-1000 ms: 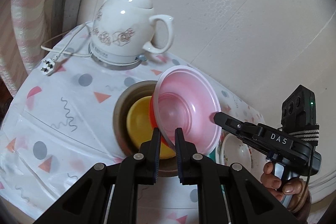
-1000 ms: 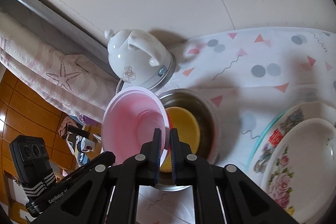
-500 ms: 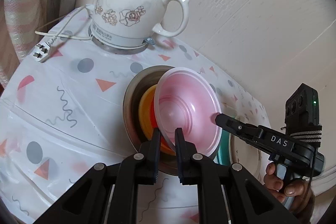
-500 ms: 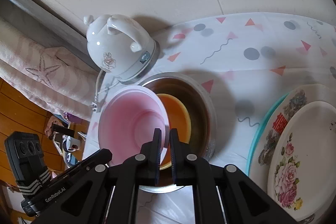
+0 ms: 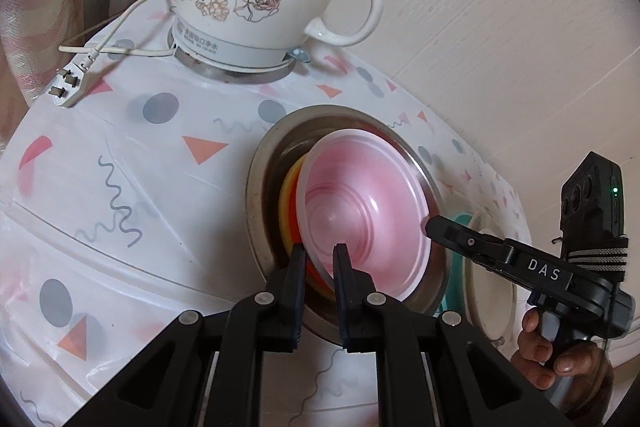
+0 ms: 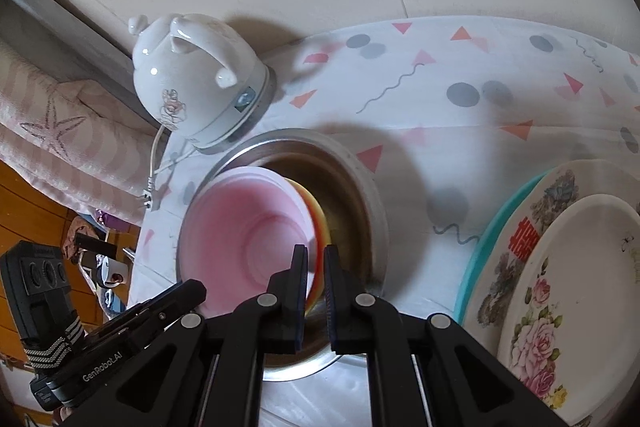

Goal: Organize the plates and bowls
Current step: 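Lower the pink-and-red bowl into the yellow bowl and open the right gripper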

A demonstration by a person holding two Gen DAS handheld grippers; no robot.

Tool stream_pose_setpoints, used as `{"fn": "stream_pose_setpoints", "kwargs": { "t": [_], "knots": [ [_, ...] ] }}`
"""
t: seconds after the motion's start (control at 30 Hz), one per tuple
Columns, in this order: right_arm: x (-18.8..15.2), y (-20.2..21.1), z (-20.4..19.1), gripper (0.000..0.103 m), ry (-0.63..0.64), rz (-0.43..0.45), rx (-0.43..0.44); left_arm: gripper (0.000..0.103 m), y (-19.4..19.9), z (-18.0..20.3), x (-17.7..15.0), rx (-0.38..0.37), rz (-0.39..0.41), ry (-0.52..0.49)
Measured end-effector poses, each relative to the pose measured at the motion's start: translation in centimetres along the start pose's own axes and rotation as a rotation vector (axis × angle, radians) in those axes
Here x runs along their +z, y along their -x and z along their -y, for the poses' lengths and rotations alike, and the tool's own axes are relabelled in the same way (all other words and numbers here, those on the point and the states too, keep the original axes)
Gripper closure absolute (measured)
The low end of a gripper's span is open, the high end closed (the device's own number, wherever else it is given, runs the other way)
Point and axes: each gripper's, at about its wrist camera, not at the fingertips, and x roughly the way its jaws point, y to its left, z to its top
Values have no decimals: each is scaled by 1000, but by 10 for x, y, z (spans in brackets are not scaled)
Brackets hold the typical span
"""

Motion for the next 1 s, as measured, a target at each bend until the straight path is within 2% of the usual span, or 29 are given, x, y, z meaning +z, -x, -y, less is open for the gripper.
{"fn": "stream_pose_setpoints", "kwargs": {
  "t": [0.2, 0.47, 0.63, 0.77, 1.0],
  "knots": [
    [2, -1, -1, 94, 10, -3, 4, 90, -4, 0, 3, 9, 2, -3],
    [1, 1, -8, 94, 79, 22, -58, 90, -6, 4, 3, 23, 2, -31],
    [1, 2, -8, 94, 85, 16, -41, 89, -6, 3, 3, 30, 1, -17],
    [0, 2, -10, 88, 93, 17, -38, 88, -3, 2, 3, 38, 11, -20],
    [0, -1, -14, 92, 142, 41, -99, 88, -6, 5, 4, 65, 25, -54]
  ]
}}
